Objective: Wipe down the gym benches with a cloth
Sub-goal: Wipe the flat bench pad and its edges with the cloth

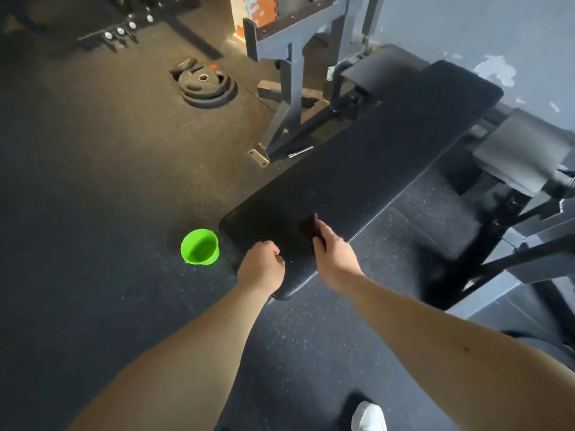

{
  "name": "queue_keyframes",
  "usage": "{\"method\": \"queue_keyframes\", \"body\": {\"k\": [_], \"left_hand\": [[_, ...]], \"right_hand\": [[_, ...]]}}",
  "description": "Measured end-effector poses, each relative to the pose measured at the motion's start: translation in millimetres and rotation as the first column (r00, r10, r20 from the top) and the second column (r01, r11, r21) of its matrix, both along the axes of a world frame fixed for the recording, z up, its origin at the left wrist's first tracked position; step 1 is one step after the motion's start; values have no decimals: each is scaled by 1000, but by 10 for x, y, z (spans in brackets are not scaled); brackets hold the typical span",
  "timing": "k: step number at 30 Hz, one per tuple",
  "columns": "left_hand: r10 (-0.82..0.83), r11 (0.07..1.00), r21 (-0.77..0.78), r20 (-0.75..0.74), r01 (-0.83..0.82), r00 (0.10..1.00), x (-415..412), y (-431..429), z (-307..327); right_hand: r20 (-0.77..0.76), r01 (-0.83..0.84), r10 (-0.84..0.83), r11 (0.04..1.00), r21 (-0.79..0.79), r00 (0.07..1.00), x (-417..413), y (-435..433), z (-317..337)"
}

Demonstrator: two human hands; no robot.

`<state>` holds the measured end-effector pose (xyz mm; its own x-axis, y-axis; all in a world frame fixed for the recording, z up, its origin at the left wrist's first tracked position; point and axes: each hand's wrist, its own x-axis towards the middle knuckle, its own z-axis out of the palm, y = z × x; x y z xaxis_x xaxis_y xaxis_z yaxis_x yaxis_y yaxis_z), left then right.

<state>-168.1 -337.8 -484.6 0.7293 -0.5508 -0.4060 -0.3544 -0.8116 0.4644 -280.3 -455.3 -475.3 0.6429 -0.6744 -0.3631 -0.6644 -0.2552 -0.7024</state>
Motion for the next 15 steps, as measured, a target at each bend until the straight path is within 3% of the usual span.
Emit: {"method": "queue_keyframes", "body": {"k": [3, 5, 7, 10, 15], "left_hand": [[-76, 996, 57, 175, 67, 982, 118, -76, -521], [-175, 980, 140, 266, 141, 948, 126, -70, -815], [-220, 974, 126, 348, 187, 911, 124, -25, -1002], [-164, 983, -2, 429, 182, 889, 179, 55, -1235], [-48, 975, -171, 471, 145, 881, 287, 90, -1469]], "right_hand": [[-116, -312, 290, 907, -284, 950, 113, 195, -735], [-131, -410, 392, 824, -390, 911, 117, 333, -1190], [-89, -423, 441, 756, -500, 893, 115, 407, -1524], [-42, -370, 445, 685, -627, 894, 210, 358, -1852], [20, -356, 505, 636, -685, 863, 298, 165, -1933]]}}
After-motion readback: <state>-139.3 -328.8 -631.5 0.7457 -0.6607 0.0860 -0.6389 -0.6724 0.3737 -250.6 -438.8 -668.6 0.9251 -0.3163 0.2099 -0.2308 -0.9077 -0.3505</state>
